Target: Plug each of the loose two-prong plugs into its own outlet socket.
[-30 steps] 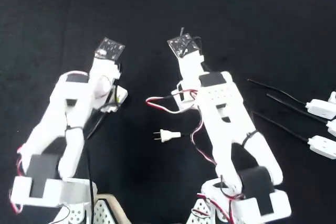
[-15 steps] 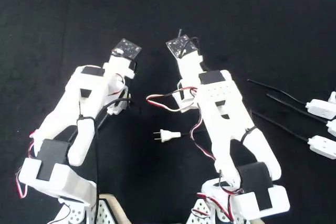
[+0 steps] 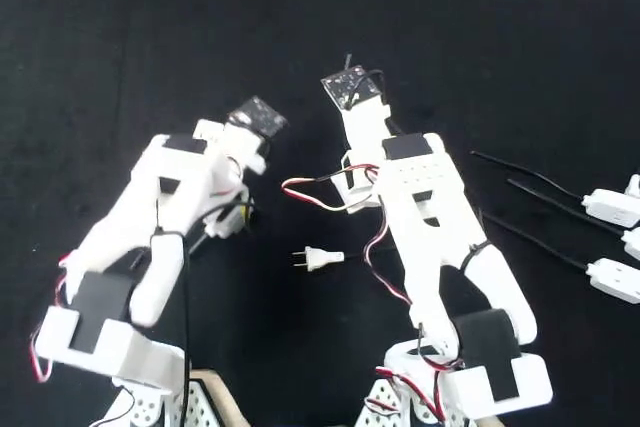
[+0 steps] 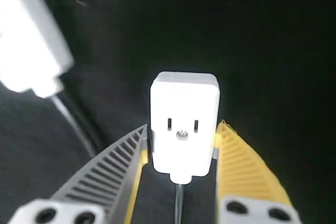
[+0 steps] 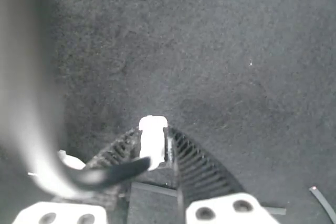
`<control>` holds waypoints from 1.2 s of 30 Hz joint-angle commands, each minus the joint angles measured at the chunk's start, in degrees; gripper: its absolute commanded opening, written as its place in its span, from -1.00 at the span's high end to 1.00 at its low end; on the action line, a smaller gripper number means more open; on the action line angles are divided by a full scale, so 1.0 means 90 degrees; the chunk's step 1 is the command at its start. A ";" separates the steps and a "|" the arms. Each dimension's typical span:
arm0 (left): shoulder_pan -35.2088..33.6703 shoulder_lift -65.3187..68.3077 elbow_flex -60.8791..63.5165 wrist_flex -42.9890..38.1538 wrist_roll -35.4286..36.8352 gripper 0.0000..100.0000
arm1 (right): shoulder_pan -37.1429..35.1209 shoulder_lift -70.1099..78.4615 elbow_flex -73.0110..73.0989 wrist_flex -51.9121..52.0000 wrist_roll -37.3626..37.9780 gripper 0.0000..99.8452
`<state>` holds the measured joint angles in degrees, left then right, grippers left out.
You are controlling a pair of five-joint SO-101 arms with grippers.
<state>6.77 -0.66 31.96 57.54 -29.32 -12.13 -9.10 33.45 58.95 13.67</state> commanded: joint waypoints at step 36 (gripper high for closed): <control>-0.0073 -0.1495 0.1802 -0.0899 -0.0449 0.71 | 0.0088 0.0024 -0.0425 0.0010 0.0215 0.98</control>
<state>7.03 -14.99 50.86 47.87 -33.19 -12.13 -8.66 33.45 58.95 15.16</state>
